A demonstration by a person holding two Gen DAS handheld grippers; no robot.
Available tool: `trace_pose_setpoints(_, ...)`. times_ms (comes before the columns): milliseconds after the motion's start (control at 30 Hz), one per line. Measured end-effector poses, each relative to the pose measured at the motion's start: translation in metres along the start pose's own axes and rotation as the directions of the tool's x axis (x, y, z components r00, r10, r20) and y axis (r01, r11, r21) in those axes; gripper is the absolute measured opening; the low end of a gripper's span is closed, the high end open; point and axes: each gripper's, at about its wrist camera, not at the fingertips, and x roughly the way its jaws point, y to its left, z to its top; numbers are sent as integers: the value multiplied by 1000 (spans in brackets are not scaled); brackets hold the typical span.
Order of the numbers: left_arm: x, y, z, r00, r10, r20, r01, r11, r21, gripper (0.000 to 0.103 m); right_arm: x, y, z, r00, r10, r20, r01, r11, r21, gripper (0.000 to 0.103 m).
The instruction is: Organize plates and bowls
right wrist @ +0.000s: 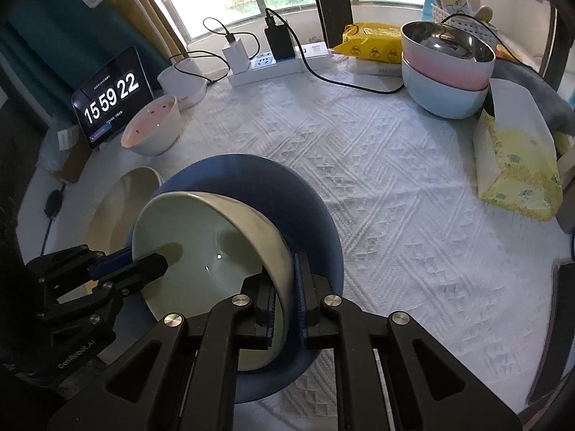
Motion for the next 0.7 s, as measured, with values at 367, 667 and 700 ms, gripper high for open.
trace_pose_setpoints(367,-11,5,9,998,28,54,-28,1000,-5,15,-13,-4,9,998,-4,61,5,1000,-6,13)
trace_pose_setpoints(667,-11,6,10,998,26,52,-26,1000,-4,15,-13,-3,10,997,-4,78,6,1000,-19,13)
trace_pose_setpoints(700,-11,5,10,998,26,53,-26,1000,-3,15,-11,-3,10,997,-4,73,5,1000,-20,13)
